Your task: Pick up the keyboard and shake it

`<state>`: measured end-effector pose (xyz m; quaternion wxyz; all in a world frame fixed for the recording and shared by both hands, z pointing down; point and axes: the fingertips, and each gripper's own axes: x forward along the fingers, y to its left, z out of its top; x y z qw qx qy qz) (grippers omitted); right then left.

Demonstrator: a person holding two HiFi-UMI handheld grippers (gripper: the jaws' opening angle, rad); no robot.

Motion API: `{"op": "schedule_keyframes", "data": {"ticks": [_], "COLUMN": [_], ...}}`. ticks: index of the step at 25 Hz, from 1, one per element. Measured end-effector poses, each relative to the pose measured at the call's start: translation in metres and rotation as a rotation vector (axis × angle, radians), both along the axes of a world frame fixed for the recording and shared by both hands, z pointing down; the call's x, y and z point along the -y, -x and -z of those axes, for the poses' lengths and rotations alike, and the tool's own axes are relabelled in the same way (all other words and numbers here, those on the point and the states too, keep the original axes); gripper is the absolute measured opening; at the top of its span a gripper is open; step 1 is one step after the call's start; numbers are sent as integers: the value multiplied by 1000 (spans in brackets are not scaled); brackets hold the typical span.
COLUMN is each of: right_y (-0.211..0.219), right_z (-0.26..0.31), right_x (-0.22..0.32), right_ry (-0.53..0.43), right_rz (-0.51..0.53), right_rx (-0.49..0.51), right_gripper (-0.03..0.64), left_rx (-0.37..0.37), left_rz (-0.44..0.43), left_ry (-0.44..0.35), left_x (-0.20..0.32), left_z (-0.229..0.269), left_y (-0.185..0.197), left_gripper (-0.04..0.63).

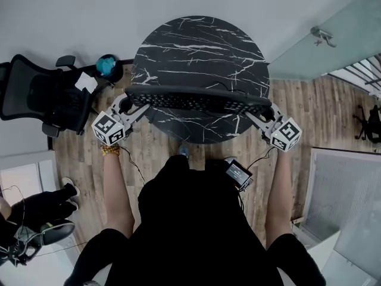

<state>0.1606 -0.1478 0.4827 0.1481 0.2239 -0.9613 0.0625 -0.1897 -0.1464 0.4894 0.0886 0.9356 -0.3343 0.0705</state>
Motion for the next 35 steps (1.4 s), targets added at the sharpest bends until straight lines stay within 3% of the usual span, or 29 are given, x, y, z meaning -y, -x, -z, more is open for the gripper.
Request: {"op": "schedule_keyframes", "data": {"ticks": [4,7,11,12,22,29,35], "right_y": [5,3,-5,-6,-11,-14,-15], "right_z": [0,3,24,25,-5,-44,-85], "right_x": [-7,-8,0,3,0,-9,-22], "right_ry": [86,133,254,267,319,438,553], "right_rz": [11,-12,-91,-115,-183,-238,-308], "right_rx": [124,259,630,674,555,490,489], "right_gripper": [178,176,145,143,149,152,152], "left_rx": [-177,-238,-389,-408,-306,-269,-282], "left_rz": [13,23,37,49,67,105,147], "left_ry": [42,65,110,116,176,317,447], "left_x": [1,2,6,7,6,-2,-17], "left_z": [9,11,17,16,-11,-57,-101], "left_y": [7,7,5,5,-4,-9,-9], "left_gripper": [222,222,224,224,229,236,245]}}
